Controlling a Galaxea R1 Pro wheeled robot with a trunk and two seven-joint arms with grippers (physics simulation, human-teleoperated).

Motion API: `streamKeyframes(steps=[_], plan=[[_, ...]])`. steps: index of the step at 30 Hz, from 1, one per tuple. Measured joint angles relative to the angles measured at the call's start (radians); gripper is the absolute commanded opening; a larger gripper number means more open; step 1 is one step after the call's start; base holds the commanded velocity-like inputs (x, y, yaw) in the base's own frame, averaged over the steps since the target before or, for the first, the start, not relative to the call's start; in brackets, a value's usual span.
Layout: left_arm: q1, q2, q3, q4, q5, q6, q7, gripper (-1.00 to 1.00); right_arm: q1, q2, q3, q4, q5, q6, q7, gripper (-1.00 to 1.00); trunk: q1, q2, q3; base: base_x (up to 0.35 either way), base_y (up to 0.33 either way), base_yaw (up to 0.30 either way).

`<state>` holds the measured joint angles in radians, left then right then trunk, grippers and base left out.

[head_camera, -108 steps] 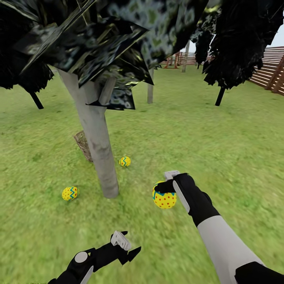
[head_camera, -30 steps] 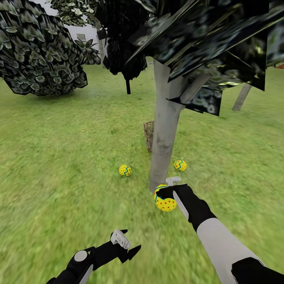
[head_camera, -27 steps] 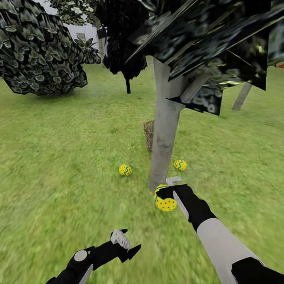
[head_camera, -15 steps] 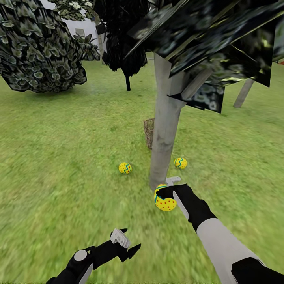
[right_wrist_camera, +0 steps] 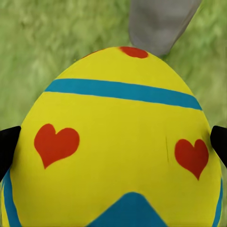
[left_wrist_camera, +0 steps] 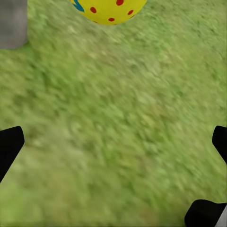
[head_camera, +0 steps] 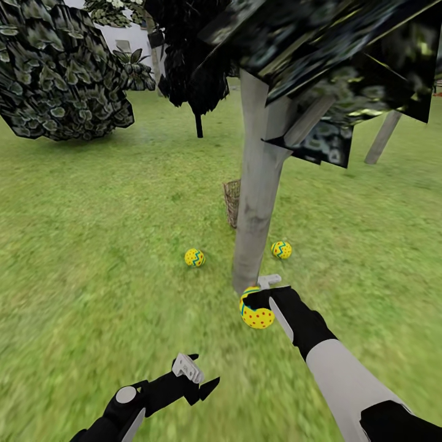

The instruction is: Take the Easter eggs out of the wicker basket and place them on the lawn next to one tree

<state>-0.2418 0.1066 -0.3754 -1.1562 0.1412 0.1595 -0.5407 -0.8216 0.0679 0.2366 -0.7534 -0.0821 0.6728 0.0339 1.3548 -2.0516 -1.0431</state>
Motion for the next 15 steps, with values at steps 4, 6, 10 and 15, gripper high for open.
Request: streamKeyframes(steps=[4,6,10,15], plan=[[0.0,0.0,0.001,0.001,0.0,0.0,0.0,1.0,0.0,0.0,0.0,0.0,0.0,0.006,0.001,-1.0,0.015,-0.028,-0.013,0.0,0.0,0.0],[0.0,0.0,0.0,0.001,0.0,0.0,0.0,1.0,0.0,0.0,-0.002,0.001,-0.001,0.008,0.003,-1.0,0.023,-0.042,-0.019,0.0,0.0,0.0],[0.0,0.0,0.0,0.001,0.0,0.0,0.0,1.0,0.0,0.0,-0.001,-0.001,0.003,0.008,0.002,-1.0,0.038,-0.07,-0.031,0.0,0.0,0.0],[0.0,0.0,0.0,0.001,0.0,0.0,0.0,1.0,0.0,0.0,-0.002,-0.002,0.0,0.009,0.003,-1.0,0.058,-0.105,-0.049,0.0,0.0,0.0]])
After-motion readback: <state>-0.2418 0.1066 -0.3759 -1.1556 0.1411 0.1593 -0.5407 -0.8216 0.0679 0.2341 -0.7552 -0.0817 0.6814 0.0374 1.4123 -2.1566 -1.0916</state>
